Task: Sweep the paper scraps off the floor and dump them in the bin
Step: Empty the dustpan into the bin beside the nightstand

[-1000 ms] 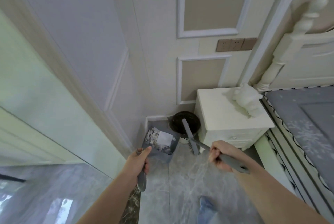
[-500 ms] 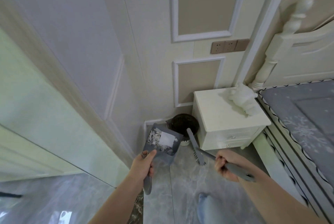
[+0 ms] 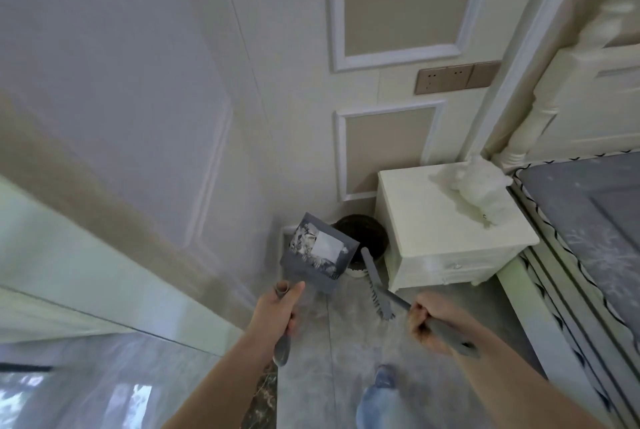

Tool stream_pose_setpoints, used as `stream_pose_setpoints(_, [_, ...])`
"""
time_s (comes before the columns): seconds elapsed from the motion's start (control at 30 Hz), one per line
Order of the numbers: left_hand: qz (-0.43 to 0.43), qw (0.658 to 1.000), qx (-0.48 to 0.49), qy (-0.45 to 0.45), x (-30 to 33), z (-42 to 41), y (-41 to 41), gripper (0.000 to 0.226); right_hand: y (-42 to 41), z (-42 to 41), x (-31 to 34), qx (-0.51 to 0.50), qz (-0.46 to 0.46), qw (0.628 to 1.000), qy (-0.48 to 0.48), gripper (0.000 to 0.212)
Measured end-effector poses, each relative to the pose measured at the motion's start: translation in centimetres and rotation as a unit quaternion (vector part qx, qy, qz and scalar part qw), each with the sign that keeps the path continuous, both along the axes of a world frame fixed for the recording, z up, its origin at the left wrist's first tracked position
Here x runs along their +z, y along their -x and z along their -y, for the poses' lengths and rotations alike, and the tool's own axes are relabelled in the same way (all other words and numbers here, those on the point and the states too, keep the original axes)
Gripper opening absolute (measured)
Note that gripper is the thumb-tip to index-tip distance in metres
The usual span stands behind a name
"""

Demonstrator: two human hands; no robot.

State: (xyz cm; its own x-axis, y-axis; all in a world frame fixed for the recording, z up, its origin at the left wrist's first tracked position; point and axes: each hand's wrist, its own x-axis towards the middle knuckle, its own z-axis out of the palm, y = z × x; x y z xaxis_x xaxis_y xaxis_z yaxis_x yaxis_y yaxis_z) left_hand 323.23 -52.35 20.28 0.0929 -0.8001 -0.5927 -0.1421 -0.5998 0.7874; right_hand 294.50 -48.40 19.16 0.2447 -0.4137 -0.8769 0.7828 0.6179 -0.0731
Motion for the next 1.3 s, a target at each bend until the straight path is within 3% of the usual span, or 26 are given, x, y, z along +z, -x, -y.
stream_pose_setpoints(0.17, [0.051,0.997,-0.050,0.033,-1.1,3.7,2.0,0.032,0.3,3.0,-0.9,0.087,-0.105,0.991,0.004,0.025])
stream_pose_setpoints(0.33, [0.105,0.988,-0.107,0.048,-2.4,7.1,4.1,0.043,2.0,5.2,-2.2,0.089,-0.056,0.994,-0.035,0.020])
stream_pose_setpoints(0.47, [0.153,0.973,-0.164,0.059,-3.0,8.9,5.1,0.039,2.8,6.8,-2.6,0.104,-0.045,0.993,-0.038,0.021])
stream_pose_setpoints(0.6, [0.278,0.921,-0.252,0.103,-3.5,10.6,5.3,0.039,3.1,7.9,-2.8,0.103,-0.034,0.993,-0.051,0.026])
stream_pose_setpoints(0.87, [0.423,0.809,-0.390,0.117,-4.4,14.6,5.4,0.042,1.1,9.6,-2.5,0.062,-0.011,0.997,-0.055,0.028])
stream_pose_setpoints(1.03, [0.446,0.737,-0.492,0.125,-5.6,15.5,5.3,0.018,-0.5,10.5,-3.0,0.042,-0.027,0.997,-0.053,0.031])
stream_pose_setpoints(1.23, [0.449,0.661,-0.587,0.128,-7.0,15.5,5.9,0.020,-2.5,12.1,-5.2,0.003,-0.066,0.996,-0.061,0.032])
stream_pose_setpoints(1.3, [0.441,0.660,-0.596,0.121,-7.3,15.4,5.9,0.019,-2.9,12.6,-5.7,-0.004,-0.075,0.995,-0.058,0.033])
